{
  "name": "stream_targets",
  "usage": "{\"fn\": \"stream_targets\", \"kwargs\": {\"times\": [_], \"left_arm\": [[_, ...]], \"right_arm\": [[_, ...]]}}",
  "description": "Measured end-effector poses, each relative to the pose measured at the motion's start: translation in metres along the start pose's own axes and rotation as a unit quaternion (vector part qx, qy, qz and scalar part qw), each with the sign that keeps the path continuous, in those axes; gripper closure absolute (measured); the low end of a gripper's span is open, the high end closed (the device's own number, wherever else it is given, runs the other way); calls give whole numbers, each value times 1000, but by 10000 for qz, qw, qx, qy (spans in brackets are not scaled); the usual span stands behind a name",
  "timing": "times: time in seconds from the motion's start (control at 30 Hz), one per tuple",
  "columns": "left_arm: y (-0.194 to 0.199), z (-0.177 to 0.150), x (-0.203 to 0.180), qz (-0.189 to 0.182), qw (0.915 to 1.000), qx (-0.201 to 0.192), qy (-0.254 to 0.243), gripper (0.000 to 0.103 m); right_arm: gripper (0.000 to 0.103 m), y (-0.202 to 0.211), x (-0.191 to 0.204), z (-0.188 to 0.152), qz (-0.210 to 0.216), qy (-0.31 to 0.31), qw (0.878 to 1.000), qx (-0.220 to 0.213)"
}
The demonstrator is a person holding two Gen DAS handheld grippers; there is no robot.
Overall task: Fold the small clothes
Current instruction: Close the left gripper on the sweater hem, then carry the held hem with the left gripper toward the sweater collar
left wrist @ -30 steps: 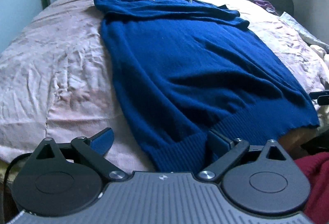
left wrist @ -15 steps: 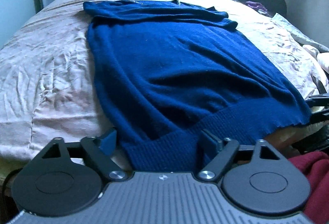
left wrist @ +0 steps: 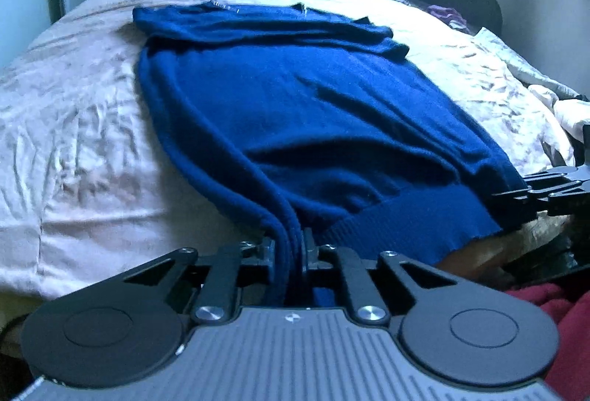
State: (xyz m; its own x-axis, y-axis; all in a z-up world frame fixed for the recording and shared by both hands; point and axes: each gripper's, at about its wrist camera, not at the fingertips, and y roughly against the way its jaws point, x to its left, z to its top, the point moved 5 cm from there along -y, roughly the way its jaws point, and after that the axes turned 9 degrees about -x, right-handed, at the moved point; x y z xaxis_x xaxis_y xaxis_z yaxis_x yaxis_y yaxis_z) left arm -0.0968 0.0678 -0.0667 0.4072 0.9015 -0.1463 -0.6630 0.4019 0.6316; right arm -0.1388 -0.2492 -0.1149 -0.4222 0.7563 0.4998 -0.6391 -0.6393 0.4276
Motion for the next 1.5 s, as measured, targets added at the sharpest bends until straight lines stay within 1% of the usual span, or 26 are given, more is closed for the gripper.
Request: {"fn": "stream_targets", "kwargs": {"times": [0.17, 0.27, 0.4, 0.5, 0.7, 0.83, 1.0, 1.2, 1.27, 1.5], "left_arm": [[4, 22, -11, -49, 9993, -330, -155, 91], [3, 37, -15, -12, 9984, -540, -184, 91], [-2, 53, -15, 60, 9975, -682, -166, 91], [-5, 64, -12, 129, 9965, -820, -68, 91], [-24, 85, -1, 487, 9946, -903, 160, 91], [-37, 102, 9, 752, 9918, -998, 284, 91], [-51, 117, 17, 998, 9889, -1045, 351, 91], [-64, 128, 20, 1213, 9864, -1087, 219, 90], [-68, 131, 22, 1290, 9851, -1122, 187, 90], [-85, 140, 28, 1430, 9829, -1140, 214, 90]], "right_arm": [[88, -1, 7, 24, 77, 30, 9992, -379], [88, -7, 11, 36, 124, 98, 9986, -506], [88, -14, 9, 50, 60, 82, 9974, -718], [88, -15, 6, 61, -81, 42, 9955, -939], [88, -18, -3, 83, -432, -65, 9893, -1395], [88, -24, -16, 100, -608, -266, 9843, -1638], [88, -36, -25, 115, -736, -319, 9812, -1756], [88, -49, -31, 125, -947, -197, 9795, -1769], [88, -54, -31, 128, -1082, -108, 9785, -1752], [88, -64, -39, 140, -1265, -13, 9748, -1837]]}}
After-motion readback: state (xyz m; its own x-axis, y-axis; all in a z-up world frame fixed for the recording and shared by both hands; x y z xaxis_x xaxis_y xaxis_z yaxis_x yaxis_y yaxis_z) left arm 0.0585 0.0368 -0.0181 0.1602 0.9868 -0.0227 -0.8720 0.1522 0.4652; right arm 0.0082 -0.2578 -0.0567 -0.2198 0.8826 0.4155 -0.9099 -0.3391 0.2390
